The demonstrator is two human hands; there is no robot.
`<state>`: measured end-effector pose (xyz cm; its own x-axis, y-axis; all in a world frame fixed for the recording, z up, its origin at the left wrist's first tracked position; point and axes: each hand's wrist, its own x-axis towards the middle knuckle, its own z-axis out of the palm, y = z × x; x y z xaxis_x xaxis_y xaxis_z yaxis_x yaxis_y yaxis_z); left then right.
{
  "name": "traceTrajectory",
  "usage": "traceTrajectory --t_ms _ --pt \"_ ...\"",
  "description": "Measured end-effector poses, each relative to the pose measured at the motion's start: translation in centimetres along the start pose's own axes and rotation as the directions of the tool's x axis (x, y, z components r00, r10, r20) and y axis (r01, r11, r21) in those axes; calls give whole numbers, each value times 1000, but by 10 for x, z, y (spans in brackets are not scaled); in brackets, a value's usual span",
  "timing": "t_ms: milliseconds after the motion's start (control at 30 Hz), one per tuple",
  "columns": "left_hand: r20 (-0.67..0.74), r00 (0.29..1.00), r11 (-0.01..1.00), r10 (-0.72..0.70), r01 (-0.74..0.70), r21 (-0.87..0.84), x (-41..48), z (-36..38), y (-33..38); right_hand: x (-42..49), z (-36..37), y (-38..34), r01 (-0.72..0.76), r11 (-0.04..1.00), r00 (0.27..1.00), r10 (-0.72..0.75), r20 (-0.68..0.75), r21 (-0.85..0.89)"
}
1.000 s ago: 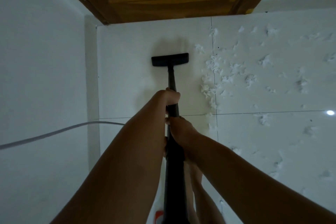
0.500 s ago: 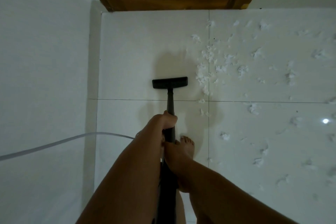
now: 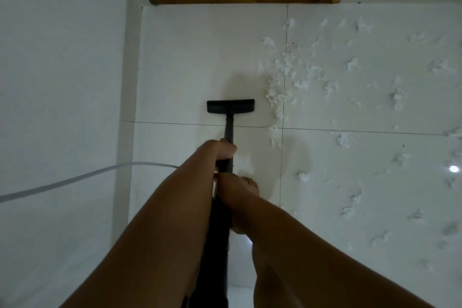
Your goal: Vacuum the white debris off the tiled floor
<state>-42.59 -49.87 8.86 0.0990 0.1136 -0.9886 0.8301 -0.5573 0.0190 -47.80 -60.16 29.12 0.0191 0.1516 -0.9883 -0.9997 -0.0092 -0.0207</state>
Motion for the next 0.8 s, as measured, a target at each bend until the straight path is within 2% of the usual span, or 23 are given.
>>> traceTrajectory --t_ms 400,800 --pt "-2 1000 996 31 -32 -84 11 -10 8 24 -1 -8 46 998 999 -46 2 -54" --pt "-49 992 987 113 -118 -111 45 -51 60 87 8 -53 67 998 998 -67 11 11"
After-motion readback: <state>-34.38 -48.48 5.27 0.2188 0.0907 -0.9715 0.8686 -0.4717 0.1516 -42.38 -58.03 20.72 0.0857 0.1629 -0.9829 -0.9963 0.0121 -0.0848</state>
